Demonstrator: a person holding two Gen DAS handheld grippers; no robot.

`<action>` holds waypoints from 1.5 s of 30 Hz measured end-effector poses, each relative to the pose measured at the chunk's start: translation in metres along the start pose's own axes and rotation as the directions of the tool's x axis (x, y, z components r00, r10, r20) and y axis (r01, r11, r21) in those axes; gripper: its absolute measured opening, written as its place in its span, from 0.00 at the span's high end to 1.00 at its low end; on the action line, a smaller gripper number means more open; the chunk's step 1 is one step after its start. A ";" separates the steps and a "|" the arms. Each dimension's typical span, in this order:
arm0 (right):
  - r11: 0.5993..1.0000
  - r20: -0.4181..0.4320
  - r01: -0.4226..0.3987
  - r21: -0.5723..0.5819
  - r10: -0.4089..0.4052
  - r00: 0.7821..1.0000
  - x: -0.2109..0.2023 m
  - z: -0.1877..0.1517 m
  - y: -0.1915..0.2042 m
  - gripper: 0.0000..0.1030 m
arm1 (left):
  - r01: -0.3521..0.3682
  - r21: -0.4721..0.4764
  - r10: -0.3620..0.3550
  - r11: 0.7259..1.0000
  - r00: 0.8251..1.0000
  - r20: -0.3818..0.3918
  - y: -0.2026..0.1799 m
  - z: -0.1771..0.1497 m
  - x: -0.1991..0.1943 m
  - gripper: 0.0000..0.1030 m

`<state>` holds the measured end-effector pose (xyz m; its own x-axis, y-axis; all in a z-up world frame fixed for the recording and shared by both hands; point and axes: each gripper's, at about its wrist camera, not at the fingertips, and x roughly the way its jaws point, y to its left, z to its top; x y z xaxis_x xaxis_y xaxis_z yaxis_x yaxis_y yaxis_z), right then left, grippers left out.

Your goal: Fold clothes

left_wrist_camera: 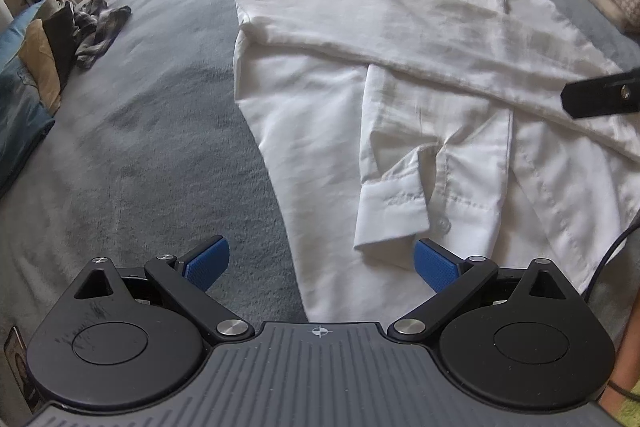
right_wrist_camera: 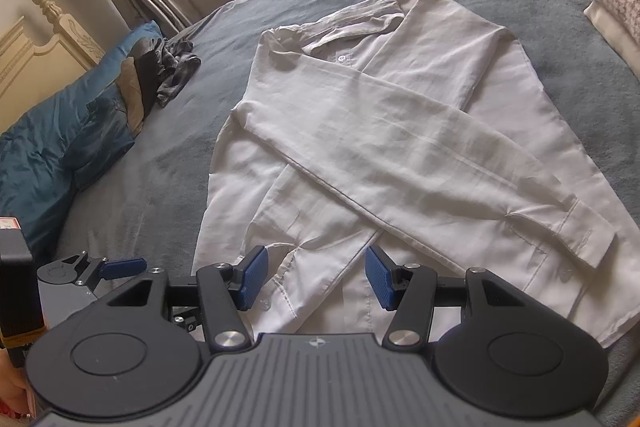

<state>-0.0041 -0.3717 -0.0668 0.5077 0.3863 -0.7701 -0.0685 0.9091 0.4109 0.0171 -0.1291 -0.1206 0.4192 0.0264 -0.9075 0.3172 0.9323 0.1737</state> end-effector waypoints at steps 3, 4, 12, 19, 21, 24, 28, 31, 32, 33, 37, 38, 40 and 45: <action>1.000 0.006 -0.001 -0.009 0.001 1.000 0.000 -0.001 0.000 0.45 | -0.009 0.011 0.010 1.000 1.000 -0.020 0.001 -0.003 0.004 0.03; 1.000 0.009 0.001 -0.013 0.000 1.000 -0.001 -0.001 0.001 0.45 | -0.005 0.005 0.005 1.000 1.000 -0.031 0.003 -0.005 0.006 0.03; 0.999 0.015 0.006 -0.040 -0.005 1.000 0.000 -0.003 0.002 0.45 | 0.092 -0.120 -0.105 0.989 0.988 -0.109 0.032 -0.025 0.017 0.04; 0.999 0.004 -0.002 -0.055 0.002 1.000 0.002 -0.006 0.006 0.45 | 0.179 -0.155 -0.195 0.972 0.976 -0.099 0.040 -0.037 0.019 0.25; 0.998 -0.002 -0.003 -0.062 0.003 1.000 0.003 -0.007 0.008 0.45 | 0.191 -0.133 -0.205 0.972 0.974 -0.095 0.039 -0.041 0.019 0.29; 0.997 -0.015 -0.009 -0.071 0.008 1.000 0.006 -0.010 0.012 0.45 | 0.196 -0.108 -0.205 0.975 0.976 -0.078 0.038 -0.046 0.018 0.40; 0.995 -0.024 -0.015 -0.099 0.013 1.000 0.009 -0.013 0.018 0.45 | 0.194 -0.090 -0.200 0.977 0.978 -0.064 0.038 -0.047 0.014 0.53; 0.993 -0.028 -0.021 -0.115 0.017 0.999 0.010 -0.014 0.022 0.45 | 0.205 -0.083 -0.210 0.975 0.976 -0.055 0.038 -0.046 0.010 0.60; 0.993 -0.029 -0.022 -0.120 0.019 0.999 0.010 -0.015 0.023 0.45 | 0.214 -0.083 -0.219 0.973 0.974 -0.052 0.038 -0.046 0.008 0.61; 0.992 -0.030 -0.024 -0.124 0.020 0.999 0.010 -0.015 0.024 0.45 | 0.223 -0.081 -0.228 0.971 0.972 -0.050 0.038 -0.046 0.007 0.61; 0.992 -0.034 -0.024 -0.126 0.020 0.999 0.011 -0.016 0.026 0.45 | 0.252 -0.062 -0.255 0.966 0.965 -0.057 0.029 -0.047 0.007 0.61; 0.992 -0.034 -0.024 -0.127 0.020 0.999 0.011 -0.016 0.026 0.45 | 0.253 -0.061 -0.257 0.966 0.964 -0.066 0.030 -0.047 0.010 0.61; 0.990 -0.036 -0.026 -0.136 0.021 0.999 0.011 -0.016 0.028 0.45 | 0.255 -0.075 -0.261 0.964 0.961 -0.089 0.031 -0.047 0.016 0.61; 0.984 -0.033 -0.027 -0.177 0.022 0.999 0.011 -0.019 0.034 0.45 | 0.288 -0.148 -0.301 0.946 0.950 -0.078 0.040 -0.045 0.019 0.78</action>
